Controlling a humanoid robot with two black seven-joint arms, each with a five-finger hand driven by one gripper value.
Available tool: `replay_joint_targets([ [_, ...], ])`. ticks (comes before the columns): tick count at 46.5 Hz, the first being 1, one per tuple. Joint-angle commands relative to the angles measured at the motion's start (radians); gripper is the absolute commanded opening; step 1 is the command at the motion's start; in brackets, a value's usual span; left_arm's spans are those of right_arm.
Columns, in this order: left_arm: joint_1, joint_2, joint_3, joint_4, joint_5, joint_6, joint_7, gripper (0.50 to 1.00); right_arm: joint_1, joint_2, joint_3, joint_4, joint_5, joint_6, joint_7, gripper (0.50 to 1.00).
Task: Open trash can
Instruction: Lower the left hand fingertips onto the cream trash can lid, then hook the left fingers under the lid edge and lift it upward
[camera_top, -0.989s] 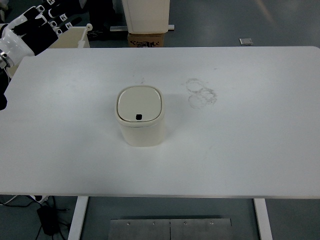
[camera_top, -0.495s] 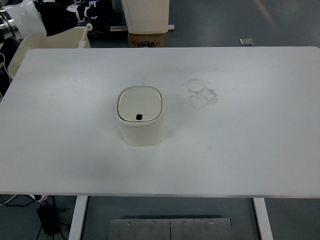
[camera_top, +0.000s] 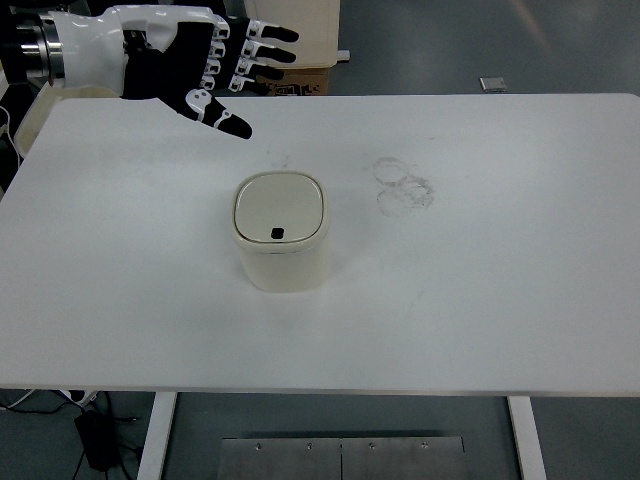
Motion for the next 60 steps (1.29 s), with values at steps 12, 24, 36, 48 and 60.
replay_joint_targets([
  [12,-0.032,-0.048,0.054,-0.065,0.118,-0.059,0.063,1.0,0.0,0.0,0.0,0.0,0.0,0.0,0.0,0.993],
  [24,0.071,-0.107,0.051,-0.056,0.239,-0.036,0.072,1.0,0.0,0.0,0.0,0.0,0.0,0.0,0.0,0.993],
  [36,0.098,-0.114,0.051,-0.053,0.263,-0.025,0.072,1.0,0.0,0.0,0.0,0.0,0.0,0.0,0.0,0.993],
  [48,0.104,-0.118,0.053,-0.052,0.266,-0.005,0.072,1.0,0.0,0.0,0.0,0.0,0.0,0.0,0.0,0.993],
  [60,0.13,-0.132,0.053,-0.05,0.27,-0.002,0.072,1.0,0.0,0.0,0.0,0.0,0.0,0.0,-0.002,0.993],
])
